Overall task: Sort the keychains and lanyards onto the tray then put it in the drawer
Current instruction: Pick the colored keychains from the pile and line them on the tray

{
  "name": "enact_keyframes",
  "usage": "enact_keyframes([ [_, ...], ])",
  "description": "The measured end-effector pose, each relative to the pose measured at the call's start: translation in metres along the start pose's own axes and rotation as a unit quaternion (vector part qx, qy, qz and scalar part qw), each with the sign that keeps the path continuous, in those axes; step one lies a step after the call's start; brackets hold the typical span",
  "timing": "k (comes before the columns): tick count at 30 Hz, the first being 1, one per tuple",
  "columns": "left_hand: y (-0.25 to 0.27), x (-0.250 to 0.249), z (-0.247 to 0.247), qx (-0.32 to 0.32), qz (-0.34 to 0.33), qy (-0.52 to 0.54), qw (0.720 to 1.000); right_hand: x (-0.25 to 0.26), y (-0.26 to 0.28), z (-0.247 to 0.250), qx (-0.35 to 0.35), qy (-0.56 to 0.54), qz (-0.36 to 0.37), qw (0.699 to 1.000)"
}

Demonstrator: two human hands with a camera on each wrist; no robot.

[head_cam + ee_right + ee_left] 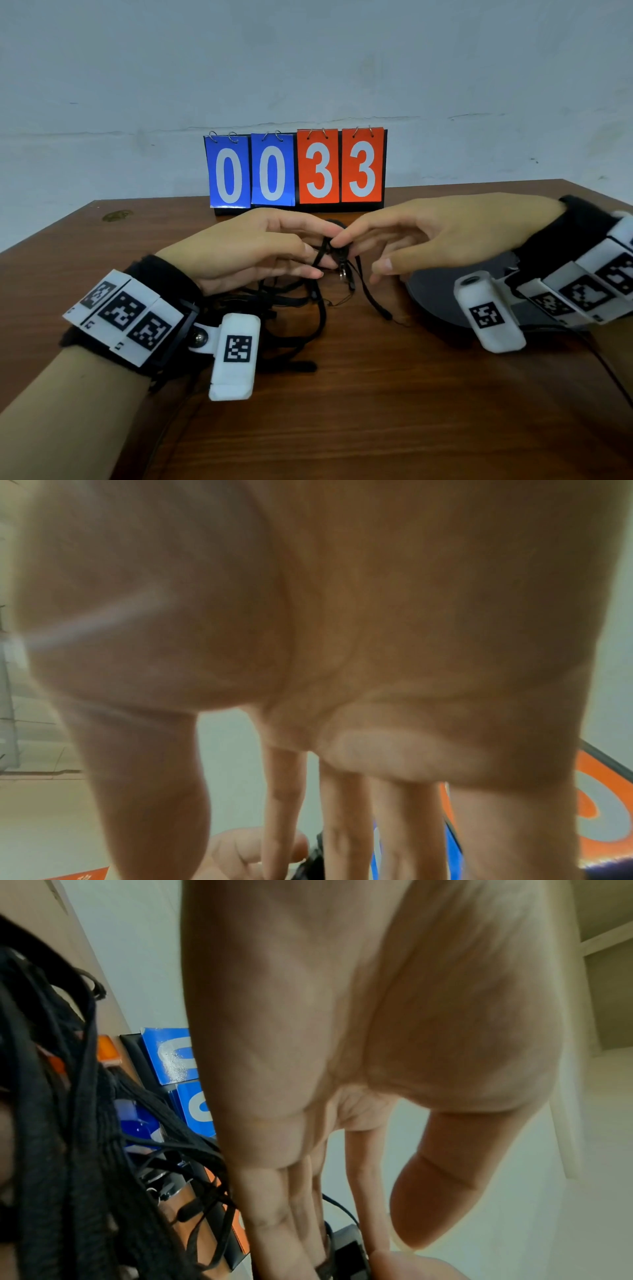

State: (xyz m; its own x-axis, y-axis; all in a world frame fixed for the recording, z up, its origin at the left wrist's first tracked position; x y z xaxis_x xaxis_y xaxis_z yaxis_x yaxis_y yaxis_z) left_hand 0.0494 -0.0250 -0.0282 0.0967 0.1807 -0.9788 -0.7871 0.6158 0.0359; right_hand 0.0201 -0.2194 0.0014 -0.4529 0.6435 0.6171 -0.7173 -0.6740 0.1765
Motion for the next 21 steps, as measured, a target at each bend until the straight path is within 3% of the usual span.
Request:
enact_keyframes([
  [9, -0.001, 0.0, 0.0, -0.008, 0.018, -0.024, 1.0, 0.003, 0.0, 0.002, -0.025, 0.017, 0.002, 1.0],
  [15, 0.001, 0.001, 0.022, -0.091, 0.029, -0.066, 0.993, -0.006, 0.0, 0.006, -0.04, 0.02, -0.007, 0.999],
  [21, 0.0, 0.004, 0.039, -0.161, 0.06, -0.223, 0.96, -0.013, 0.002, 0.014, -0.058, 0.013, -0.012, 0.998],
])
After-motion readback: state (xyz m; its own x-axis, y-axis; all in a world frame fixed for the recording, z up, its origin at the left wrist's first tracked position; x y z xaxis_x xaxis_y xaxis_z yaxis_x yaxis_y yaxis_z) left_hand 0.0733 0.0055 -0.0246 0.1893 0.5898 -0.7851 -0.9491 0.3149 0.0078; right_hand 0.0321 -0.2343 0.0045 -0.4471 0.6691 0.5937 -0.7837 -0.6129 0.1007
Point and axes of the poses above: each hand's wrist, its own y-axis away from the middle knuckle, its own z-axis out of the back of the hand, x = y × z, the point moved 5 cm from there along -y, towards the middle knuckle
